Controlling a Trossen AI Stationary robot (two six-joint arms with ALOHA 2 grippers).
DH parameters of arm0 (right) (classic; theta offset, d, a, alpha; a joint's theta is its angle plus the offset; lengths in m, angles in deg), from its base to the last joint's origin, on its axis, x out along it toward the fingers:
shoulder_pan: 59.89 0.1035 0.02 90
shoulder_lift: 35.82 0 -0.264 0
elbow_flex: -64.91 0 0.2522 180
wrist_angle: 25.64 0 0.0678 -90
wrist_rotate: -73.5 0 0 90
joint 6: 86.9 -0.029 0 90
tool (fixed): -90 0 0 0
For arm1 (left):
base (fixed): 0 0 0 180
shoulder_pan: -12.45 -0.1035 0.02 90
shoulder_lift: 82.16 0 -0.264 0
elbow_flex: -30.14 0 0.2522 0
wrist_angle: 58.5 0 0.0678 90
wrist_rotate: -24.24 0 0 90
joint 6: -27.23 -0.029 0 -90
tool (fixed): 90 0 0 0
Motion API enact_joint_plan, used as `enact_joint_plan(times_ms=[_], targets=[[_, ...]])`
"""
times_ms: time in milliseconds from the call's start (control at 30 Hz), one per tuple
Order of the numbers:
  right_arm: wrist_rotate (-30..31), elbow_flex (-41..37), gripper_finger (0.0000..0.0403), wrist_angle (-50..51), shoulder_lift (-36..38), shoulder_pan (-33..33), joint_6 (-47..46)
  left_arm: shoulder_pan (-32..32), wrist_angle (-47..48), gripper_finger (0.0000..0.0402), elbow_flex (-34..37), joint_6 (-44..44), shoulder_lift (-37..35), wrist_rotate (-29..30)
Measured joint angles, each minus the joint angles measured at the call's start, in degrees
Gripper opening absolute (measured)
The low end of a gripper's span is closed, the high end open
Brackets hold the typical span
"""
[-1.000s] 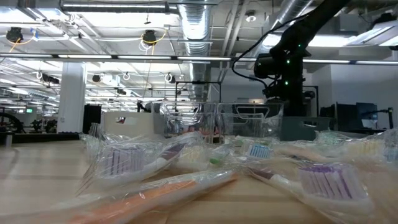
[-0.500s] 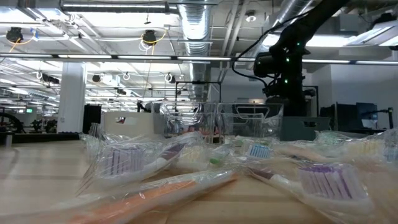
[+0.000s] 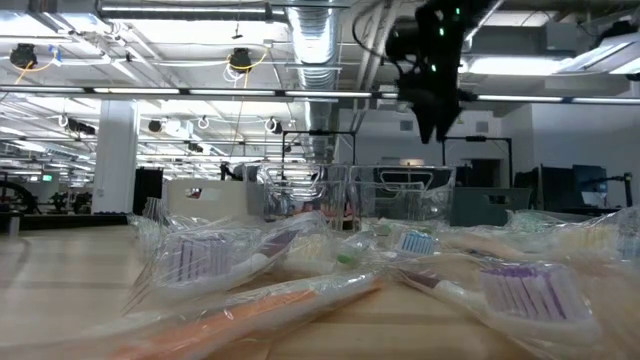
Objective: Pick & Place Toothbrushes
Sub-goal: Put the violet toothbrush into the white bin
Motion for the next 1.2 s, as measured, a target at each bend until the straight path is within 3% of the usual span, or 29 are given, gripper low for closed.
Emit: enact_joint_plan(times_ms=[300, 433, 600, 833, 1033, 1200], targets=[[2.6, 5.8, 0.0201, -5.0, 0.4, 17.1, -7.8, 0.0, 0.1, 0.0008, 0.0, 0.2, 0.0, 0.0], [14.6, 5.8, 0.0194, -10.3, 0.6, 29.2, -12.5, 0.0, 0.1, 0.0008, 0.0, 0.2, 0.0, 0.0], [28.7, 5.8, 0.019, -17.4, 0.4, 42.8, -11.2, -0.5, 0.0, 0.0008, 0.0, -0.6, 1.3, 0.0], [48.8, 5.8, 0.0192, -12.4, 0.4, 58.0, -11.7, -3.2, -9.3, 0.0008, 0.0, -1.5, 7.9, 0.0], [57.1, 5.8, 0.0194, -11.5, 1.3, 65.0, -11.1, -6.0, -25.5, 0.0008, -0.3, -0.7, 19.5, 0.0], [58.6, 5.8, 0.0191, -9.9, 1.1, 68.6, -9.0, -6.1, -24.9, 0.0008, -4.8, 2.3, 25.3, 0.2]])
